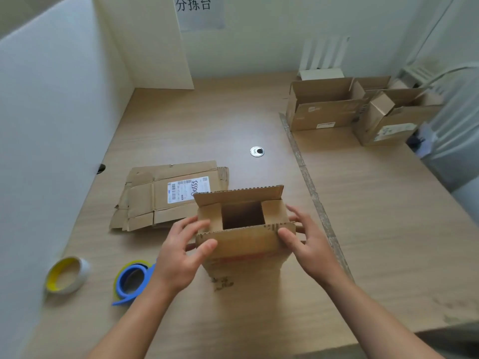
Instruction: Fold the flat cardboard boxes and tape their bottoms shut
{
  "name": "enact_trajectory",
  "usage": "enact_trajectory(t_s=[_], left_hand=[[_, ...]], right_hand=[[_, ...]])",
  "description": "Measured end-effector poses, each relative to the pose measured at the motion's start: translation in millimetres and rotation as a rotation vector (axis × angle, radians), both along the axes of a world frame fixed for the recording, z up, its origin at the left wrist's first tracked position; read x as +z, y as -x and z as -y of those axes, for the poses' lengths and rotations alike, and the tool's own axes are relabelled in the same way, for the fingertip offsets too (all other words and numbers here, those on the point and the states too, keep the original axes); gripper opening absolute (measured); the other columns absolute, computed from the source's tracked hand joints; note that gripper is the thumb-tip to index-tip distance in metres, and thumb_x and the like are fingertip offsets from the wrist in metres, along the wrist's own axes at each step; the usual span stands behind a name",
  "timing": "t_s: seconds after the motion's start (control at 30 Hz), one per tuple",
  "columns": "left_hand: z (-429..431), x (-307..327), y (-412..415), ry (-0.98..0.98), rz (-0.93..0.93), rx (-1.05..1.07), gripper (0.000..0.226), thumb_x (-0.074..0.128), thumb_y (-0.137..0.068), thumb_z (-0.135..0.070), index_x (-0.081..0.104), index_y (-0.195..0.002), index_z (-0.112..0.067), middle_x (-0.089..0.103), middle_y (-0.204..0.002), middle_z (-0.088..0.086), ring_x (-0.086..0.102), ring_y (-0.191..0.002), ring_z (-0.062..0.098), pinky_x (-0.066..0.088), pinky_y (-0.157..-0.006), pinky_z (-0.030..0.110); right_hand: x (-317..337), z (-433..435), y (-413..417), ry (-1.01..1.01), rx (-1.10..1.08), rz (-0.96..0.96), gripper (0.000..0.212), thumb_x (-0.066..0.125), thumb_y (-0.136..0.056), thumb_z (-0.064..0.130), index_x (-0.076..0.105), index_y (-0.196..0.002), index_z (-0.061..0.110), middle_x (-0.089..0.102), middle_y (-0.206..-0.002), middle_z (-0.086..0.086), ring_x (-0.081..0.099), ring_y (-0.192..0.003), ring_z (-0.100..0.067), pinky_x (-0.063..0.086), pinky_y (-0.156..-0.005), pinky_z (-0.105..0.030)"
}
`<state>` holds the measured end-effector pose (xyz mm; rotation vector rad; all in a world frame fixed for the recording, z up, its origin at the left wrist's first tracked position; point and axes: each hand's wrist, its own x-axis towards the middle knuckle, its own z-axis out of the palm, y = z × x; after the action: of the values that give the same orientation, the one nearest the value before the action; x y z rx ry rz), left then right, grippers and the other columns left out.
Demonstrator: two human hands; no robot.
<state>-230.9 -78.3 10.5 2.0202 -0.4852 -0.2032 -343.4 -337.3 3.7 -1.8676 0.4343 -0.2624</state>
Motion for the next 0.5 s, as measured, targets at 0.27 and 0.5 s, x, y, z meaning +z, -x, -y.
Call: enact_trajectory(t_s=[0.27, 0.5], left_hand=[[24.7, 19.1, -30.2, -0.202, -0.007, -0.023, 0.100, 0.080, -0.078, -0.040, 0.011, -0.149, -0.055, 0.035, -0.137, -0.013, 0.049, -0.116, 0.012, 0.046, -0.099, 0.035], [15.0, -0.1, -24.4, -0.235, 0.170, -0.061, 0.035, 0.072, -0.086, -0.036, 0.069, -0.117, -0.021, 0.043, -0.135, -0.017, 0.045, -0.124, 0.002, 0.038, -0.098, 0.020]], right_hand=[[-2.8, 3.4, -15.4, 0.017, 0.013, -0.087, 0.070, 0.066, -0.093, 0.035, 0.023, -0.143, 0.059, 0.051, -0.114, 0.005, 0.055, -0.102, -0.007, 0.044, -0.078, -0.018], [-5.9, -2.3, -18.3, 0.061, -0.014, -0.058, 0.056, 0.061, -0.096, 0.033, 0.037, -0.143, 0.052, 0.047, -0.119, 0.014, 0.050, -0.107, 0.004, 0.042, -0.097, -0.021]])
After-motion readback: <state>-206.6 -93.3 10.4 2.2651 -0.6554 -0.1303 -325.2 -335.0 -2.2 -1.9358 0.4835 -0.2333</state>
